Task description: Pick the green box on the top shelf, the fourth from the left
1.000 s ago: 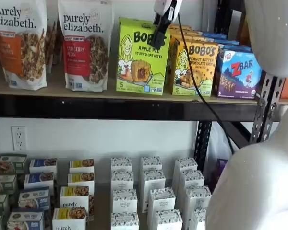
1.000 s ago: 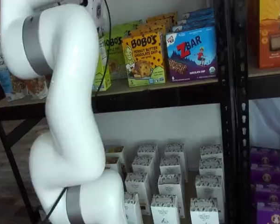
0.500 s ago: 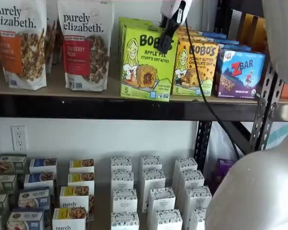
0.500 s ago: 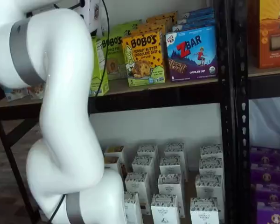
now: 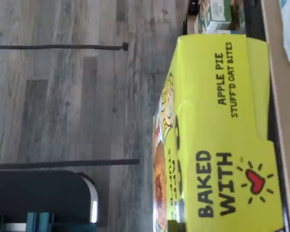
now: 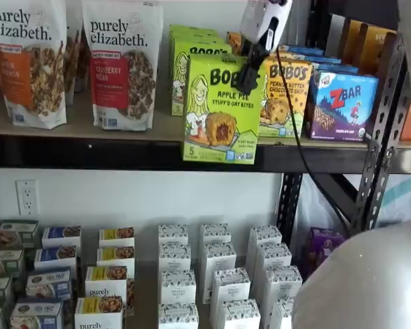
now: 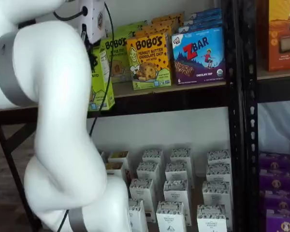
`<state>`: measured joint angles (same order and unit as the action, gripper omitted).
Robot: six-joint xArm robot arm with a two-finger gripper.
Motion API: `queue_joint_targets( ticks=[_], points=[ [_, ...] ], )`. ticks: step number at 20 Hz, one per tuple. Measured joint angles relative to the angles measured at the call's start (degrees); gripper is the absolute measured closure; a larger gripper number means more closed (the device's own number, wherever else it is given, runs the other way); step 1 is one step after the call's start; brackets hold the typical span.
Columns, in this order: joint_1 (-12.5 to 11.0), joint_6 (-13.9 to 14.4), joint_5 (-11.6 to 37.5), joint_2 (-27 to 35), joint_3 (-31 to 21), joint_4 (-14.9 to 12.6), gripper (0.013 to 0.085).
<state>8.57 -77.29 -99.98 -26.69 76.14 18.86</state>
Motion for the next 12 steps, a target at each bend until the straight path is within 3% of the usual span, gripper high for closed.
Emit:
queue_joint_targets(
  ticks=[12],
  points=[
    [-2.35, -2.82, -0.32, -6.87, -8.79, -0.32, 0.0690]
  ],
)
